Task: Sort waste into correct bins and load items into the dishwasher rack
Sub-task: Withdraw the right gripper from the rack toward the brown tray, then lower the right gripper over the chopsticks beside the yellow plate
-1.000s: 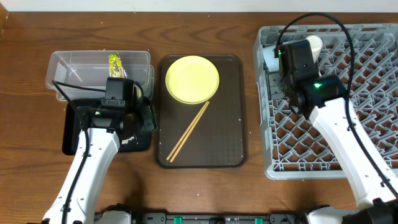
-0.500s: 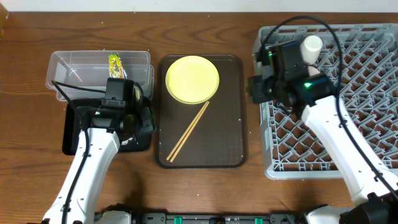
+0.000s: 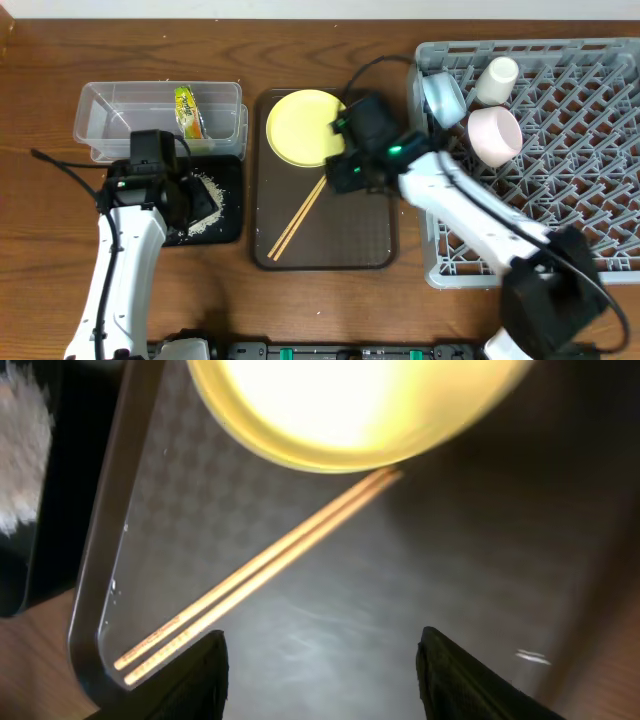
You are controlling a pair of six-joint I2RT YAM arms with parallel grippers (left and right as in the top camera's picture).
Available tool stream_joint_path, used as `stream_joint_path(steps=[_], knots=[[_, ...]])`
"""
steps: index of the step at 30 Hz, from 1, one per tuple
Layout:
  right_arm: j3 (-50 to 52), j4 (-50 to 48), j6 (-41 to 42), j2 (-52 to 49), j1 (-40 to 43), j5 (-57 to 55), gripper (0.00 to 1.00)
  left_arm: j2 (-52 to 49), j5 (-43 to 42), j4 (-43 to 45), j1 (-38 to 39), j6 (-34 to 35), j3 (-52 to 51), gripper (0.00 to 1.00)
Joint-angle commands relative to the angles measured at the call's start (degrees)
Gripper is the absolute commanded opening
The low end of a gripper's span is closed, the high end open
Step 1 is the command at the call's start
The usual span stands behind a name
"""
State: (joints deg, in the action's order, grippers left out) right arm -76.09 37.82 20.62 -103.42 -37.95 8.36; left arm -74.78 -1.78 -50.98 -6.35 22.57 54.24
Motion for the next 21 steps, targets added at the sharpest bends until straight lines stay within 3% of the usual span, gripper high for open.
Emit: stream_joint_path(steps=[1,7,13,21], knots=[[-1.1,-4.3,-0.2,-2.9,-4.4,0.3,0.63,-0.1,0.9,-0.2,-0.3,0.7,0.4,0.65],[-1.1,-14.9,-1.7,-5.6,-10.3,0.2,0.62,-0.1,0.9,-0.4,-0.3,0.7,0.4,0.65],[-1.0,-15.3,3.9,-9.8,-12.9,0.1,0.6,-0.1,0.9,-0.5,-0.3,0.7,0.4,0.65],[-1.0,-13.6,4.2,-11.8,-13.7,2.2,0.59,-0.1,0.9,-0.4,-0.3,0.7,0.4,0.65]])
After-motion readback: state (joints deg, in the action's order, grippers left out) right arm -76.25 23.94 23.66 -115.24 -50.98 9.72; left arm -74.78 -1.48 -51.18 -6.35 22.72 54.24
